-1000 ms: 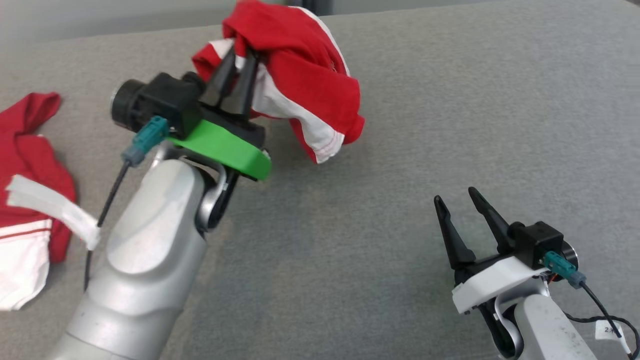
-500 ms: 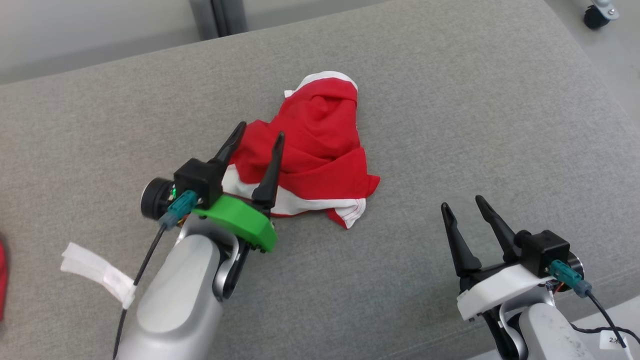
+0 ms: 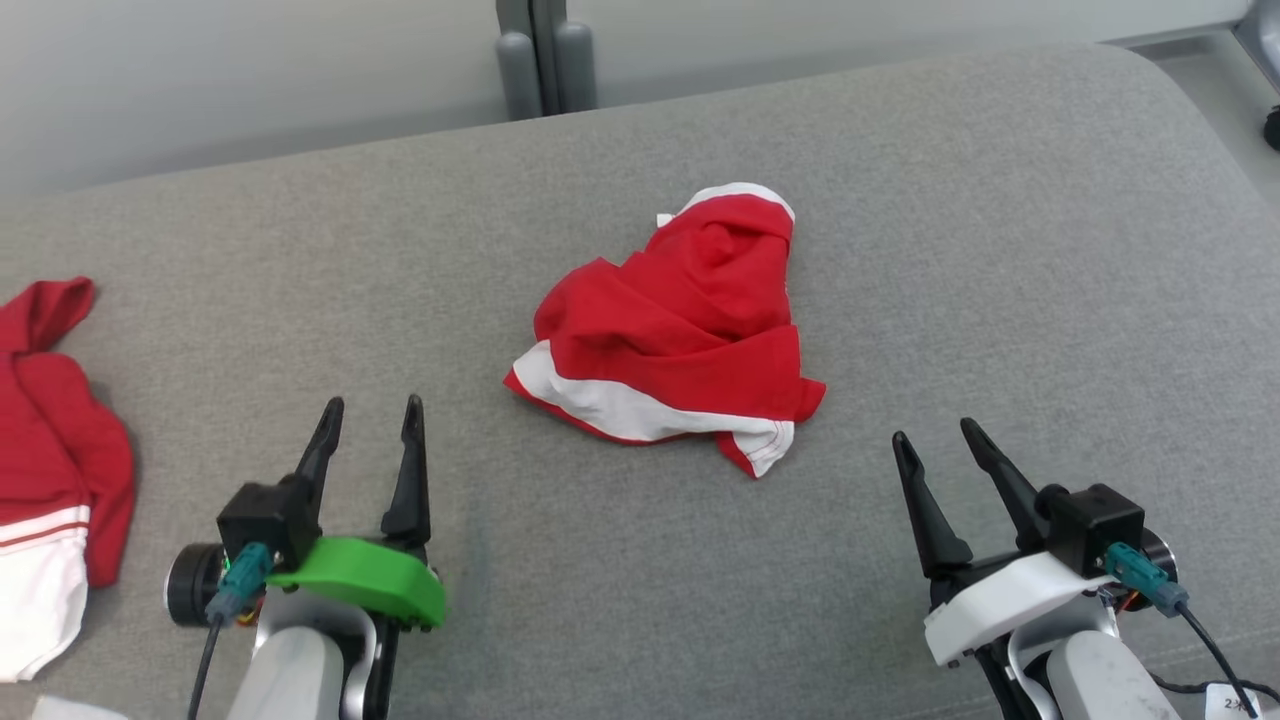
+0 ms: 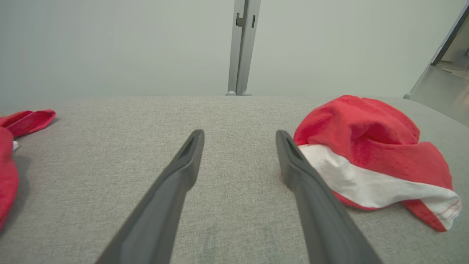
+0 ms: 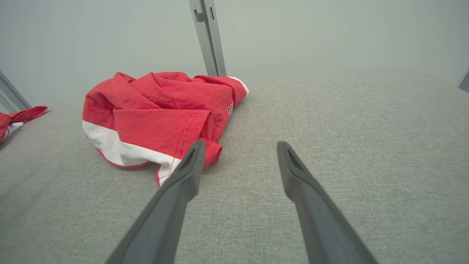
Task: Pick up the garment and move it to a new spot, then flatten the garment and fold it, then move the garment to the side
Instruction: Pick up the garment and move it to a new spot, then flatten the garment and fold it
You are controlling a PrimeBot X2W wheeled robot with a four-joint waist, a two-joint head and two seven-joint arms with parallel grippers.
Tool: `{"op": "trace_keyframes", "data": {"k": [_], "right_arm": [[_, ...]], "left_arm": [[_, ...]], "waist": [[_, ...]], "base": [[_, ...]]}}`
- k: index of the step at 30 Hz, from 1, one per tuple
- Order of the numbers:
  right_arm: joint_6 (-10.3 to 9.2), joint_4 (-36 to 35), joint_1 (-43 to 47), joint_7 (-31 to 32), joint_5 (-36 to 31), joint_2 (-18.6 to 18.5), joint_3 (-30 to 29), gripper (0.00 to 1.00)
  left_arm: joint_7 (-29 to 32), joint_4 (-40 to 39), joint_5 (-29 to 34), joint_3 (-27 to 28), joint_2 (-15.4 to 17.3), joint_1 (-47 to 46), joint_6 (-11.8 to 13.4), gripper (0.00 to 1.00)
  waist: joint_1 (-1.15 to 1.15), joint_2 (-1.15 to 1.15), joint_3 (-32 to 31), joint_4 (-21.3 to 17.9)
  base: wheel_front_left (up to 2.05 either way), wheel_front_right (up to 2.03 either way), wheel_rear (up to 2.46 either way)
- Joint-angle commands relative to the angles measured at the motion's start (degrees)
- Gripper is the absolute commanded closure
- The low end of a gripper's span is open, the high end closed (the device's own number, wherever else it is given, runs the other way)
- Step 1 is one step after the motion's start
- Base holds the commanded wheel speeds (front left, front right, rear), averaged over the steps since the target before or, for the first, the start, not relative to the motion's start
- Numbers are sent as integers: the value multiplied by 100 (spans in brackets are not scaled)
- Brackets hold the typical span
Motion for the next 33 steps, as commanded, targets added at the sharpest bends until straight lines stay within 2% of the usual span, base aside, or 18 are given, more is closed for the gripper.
{"op": "trace_keyframes", "data": {"k": [1, 8, 16, 24, 33], "right_arm": [[-10, 26, 115, -2, -26, -19, -7, 0], [-10, 76, 409, -1, -57, -19, -82, 0], [-10, 167, 625, -2, -36, -19, -62, 0], [-10, 293, 390, -2, -81, -18, 5, 0], [-10, 987, -207, -1, 47, -18, 223, 0]], "left_arm": [[-3, -61, 61, 111, -42, 237, -23, 0], [-4, -257, 207, 531, -105, 1008, -44, 0], [-4, -342, 152, 486, -120, 1591, -42, 0], [-3, -383, 104, 287, -120, 1371, -46, 0], [-3, -411, 29, 40, -119, 988, -48, 0]], "waist": [[0, 0, -283, 219], [0, 0, -566, 463], [0, 0, -640, 747], [0, 0, -407, 903], [0, 0, 100, 1152]], "base": [[0, 0, 0], [0, 0, 0], [0, 0, 0], [0, 0, 0], [0, 0, 0]]}}
